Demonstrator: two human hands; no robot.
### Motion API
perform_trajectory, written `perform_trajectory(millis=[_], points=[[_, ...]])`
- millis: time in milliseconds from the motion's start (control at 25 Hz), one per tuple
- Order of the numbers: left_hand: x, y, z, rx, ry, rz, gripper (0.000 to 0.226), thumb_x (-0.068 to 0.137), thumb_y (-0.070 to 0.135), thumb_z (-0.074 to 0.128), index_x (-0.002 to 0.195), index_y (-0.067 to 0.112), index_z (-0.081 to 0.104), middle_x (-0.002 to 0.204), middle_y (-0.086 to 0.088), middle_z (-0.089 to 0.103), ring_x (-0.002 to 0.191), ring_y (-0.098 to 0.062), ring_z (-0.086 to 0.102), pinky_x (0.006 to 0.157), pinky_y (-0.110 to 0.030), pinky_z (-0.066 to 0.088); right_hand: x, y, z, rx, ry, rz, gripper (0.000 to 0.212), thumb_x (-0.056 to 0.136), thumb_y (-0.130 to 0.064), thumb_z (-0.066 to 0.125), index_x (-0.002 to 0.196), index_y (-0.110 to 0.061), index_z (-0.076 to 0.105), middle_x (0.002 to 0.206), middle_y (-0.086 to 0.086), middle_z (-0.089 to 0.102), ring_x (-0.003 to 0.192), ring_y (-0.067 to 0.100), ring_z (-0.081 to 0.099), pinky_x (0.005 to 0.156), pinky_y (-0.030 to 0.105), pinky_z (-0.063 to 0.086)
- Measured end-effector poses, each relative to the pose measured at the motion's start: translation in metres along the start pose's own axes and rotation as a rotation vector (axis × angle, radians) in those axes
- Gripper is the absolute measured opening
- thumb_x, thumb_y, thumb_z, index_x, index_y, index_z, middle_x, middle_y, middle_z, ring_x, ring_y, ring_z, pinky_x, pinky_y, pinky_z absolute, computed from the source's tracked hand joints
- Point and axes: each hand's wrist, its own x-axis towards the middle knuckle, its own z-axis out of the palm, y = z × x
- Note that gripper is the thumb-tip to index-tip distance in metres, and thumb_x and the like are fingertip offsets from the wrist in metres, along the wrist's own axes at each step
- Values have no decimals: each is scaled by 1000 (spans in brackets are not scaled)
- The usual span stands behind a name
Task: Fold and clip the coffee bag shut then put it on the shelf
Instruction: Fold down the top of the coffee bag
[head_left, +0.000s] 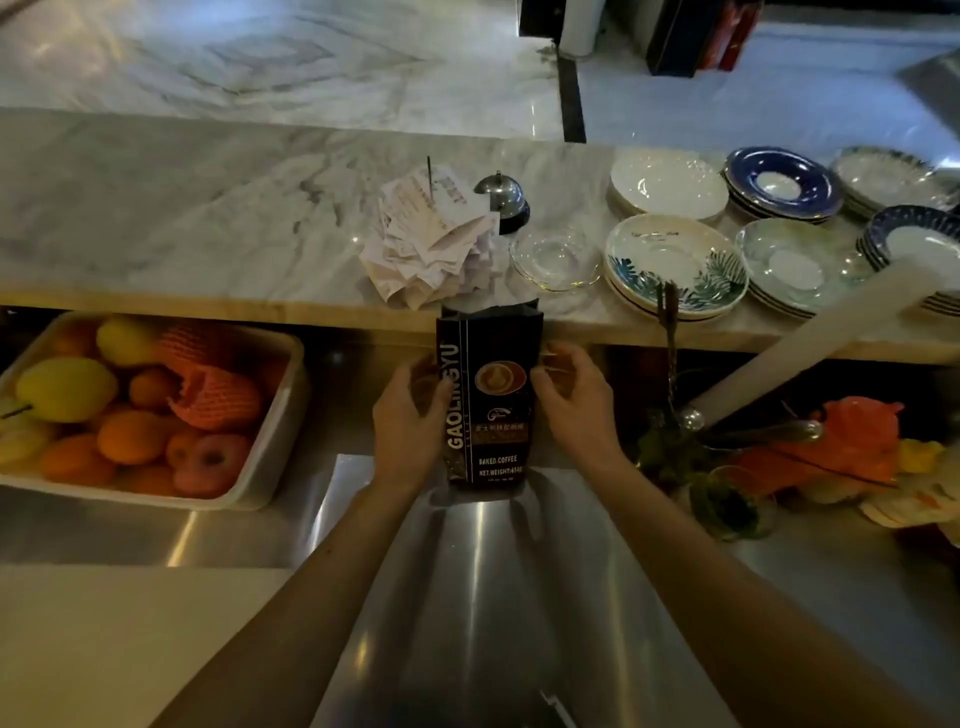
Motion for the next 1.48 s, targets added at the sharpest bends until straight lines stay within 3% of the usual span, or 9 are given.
perform_trajectory(millis=[240,360,560,680,1080,1200,1360,1480], points=[[8,-11,16,-11,37,-33,7,95,15,59,99,18,62,88,11,66,78,15,62,72,-3,45,8,21,14,42,-17,53,20,92,-14,62,112,-10,63,93,-10,67,81,-12,63,67,4,48],[9,-14,16,-17,16,-16,5,95,14,58,92,15,62,81,15,63,72,13,61,66,-3,45,6,28,17,67,-36,67,11,93,-17,60,102,-11,65,90,-7,69,80,-5,66,68,11,53],[2,-14,16,-69,21,-47,13,95,17,59,83,12,62,74,7,65,67,2,61,62,-11,48,-2,29,18,70,28,42,9,94,-16,59,92,-10,65,86,-4,70,79,1,66,68,16,54],[-15,-7,12,-104,22,-48,15,96,14,58,81,11,60,75,6,64,68,2,63,62,-11,48,-19,30,15,87,30,48,11,95,-17,58,93,-10,66,89,-2,71,84,5,68,71,20,57],[-89,24,-12,-109,46,-8,10,95,11,58,87,12,64,81,11,66,75,6,64,66,-8,48,-99,14,-5,132,33,18,9,94,-19,59,96,-17,67,91,-9,70,87,-1,67,71,12,53],[-120,26,-20,-95,99,-54,8,94,14,60,89,14,66,82,11,67,76,6,64,69,-9,48,-133,13,-9,120,35,31,11,94,-22,59,96,-16,68,93,-3,71,88,2,66,70,11,52],[-163,27,-31,-126,141,-67,4,90,16,65,90,14,69,84,6,71,80,-5,68,71,-18,55,-179,14,-14,166,74,37,14,94,-20,58,95,-11,69,90,-5,70,83,-2,65,67,10,51],[-189,24,-40,-144,151,-111,5,87,16,69,90,13,71,87,-3,74,83,-17,72,77,-37,60,-204,18,-15,151,84,26,14,94,-21,59,92,-12,69,86,-6,69,80,-1,65,66,11,52]])
